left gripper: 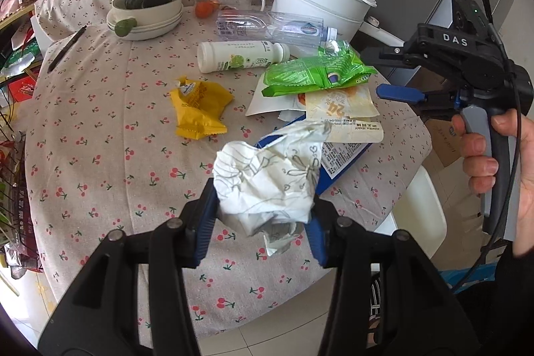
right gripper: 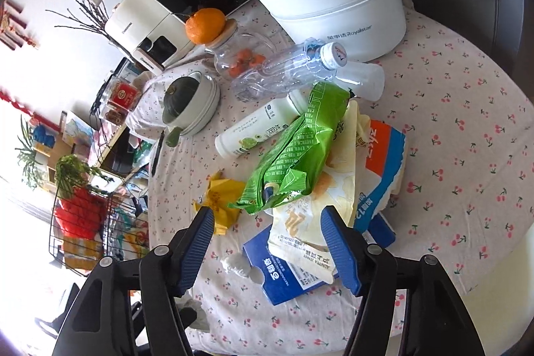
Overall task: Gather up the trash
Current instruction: 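Grasp the crumpled white tissue with the left gripper while the right gripper grasps the green snack bag, then carry the tissue and green bag over the white bin and release both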
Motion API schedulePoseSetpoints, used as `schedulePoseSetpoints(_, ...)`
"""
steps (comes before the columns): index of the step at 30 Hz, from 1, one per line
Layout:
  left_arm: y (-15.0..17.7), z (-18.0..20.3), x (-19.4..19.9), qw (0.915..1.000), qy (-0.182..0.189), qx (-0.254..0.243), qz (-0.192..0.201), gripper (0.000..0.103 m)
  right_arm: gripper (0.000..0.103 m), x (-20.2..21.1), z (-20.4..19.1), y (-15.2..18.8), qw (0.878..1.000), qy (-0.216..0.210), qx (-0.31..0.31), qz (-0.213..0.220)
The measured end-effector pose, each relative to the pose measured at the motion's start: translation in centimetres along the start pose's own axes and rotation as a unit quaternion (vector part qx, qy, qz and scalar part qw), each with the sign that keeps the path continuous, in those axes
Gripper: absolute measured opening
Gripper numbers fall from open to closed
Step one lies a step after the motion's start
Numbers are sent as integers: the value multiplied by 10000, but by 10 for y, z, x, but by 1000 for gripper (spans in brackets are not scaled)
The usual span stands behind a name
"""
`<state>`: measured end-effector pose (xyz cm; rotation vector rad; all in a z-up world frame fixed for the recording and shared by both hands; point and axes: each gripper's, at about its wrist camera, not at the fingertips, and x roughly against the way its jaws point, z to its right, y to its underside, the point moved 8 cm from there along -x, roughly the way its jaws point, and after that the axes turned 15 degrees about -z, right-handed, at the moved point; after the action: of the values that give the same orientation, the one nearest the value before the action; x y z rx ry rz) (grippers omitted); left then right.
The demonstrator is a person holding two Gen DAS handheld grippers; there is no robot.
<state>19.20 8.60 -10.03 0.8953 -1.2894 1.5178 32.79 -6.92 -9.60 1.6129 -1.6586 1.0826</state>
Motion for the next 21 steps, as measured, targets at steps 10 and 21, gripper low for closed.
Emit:
schedulePoseSetpoints(10,3,-12,12,9996,154,181,125,50,18,-36,15,-22,9989,-18,-467,-19)
schedulePoseSetpoints(21,3,-7,21,9988,298,239,315,50,9,36,-20,-18,9974,-188,141,687)
